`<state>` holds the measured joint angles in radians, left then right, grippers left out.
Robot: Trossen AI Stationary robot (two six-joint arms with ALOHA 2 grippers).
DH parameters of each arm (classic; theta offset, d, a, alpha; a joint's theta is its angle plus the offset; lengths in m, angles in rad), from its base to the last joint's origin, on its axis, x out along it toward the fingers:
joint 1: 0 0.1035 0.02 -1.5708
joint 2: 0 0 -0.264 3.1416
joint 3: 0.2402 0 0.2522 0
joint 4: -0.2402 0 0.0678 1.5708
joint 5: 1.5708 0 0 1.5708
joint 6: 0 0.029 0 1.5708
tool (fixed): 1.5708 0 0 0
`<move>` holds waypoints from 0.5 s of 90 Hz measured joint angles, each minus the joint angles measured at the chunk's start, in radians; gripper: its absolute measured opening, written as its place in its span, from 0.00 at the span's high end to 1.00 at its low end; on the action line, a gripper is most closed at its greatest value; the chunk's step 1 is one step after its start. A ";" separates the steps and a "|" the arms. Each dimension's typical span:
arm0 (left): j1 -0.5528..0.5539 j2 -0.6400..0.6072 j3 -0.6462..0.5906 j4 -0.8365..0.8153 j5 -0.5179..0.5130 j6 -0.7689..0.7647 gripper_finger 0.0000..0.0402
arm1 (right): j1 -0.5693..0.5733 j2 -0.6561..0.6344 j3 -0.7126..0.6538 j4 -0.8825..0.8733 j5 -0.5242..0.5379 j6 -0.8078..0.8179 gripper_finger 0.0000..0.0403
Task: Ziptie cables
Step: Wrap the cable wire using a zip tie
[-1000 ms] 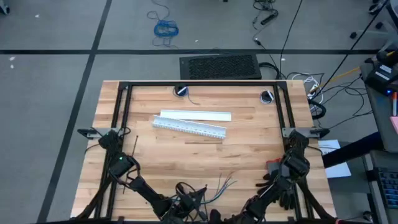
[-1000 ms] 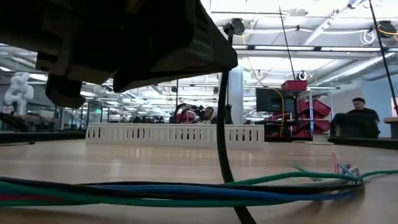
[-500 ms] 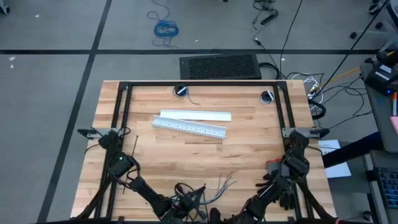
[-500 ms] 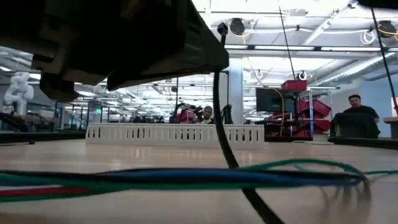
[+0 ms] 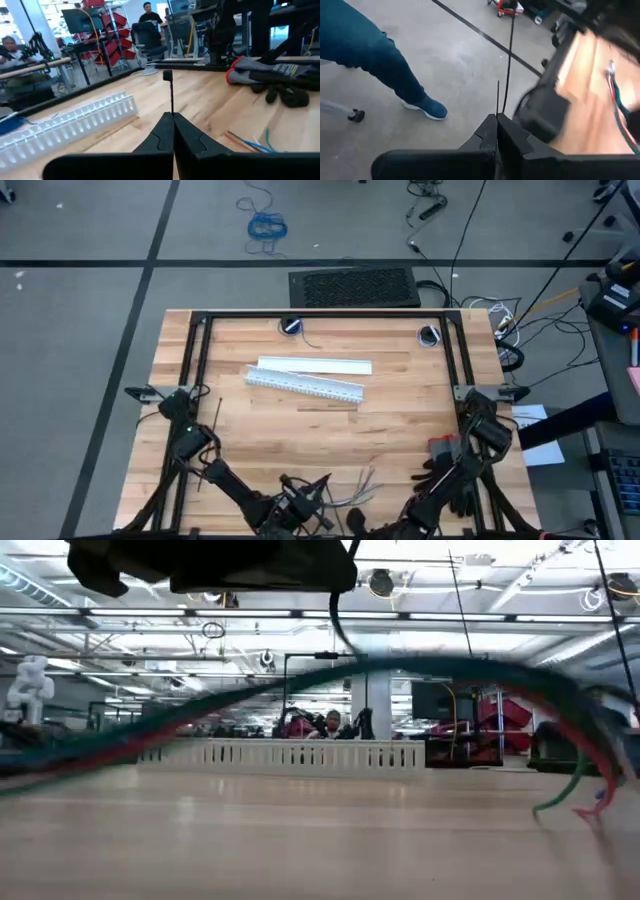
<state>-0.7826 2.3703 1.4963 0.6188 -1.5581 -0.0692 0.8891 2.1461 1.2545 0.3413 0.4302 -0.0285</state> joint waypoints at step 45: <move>0.010 0.000 0.000 -0.056 0.035 0.299 1.00 | -0.238 -0.231 -0.409 0.485 -0.286 0.341 1.00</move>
<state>-0.7727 2.3703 1.4963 0.5630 -1.5234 0.2298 0.6506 1.9155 0.8456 0.8265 0.1445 0.3123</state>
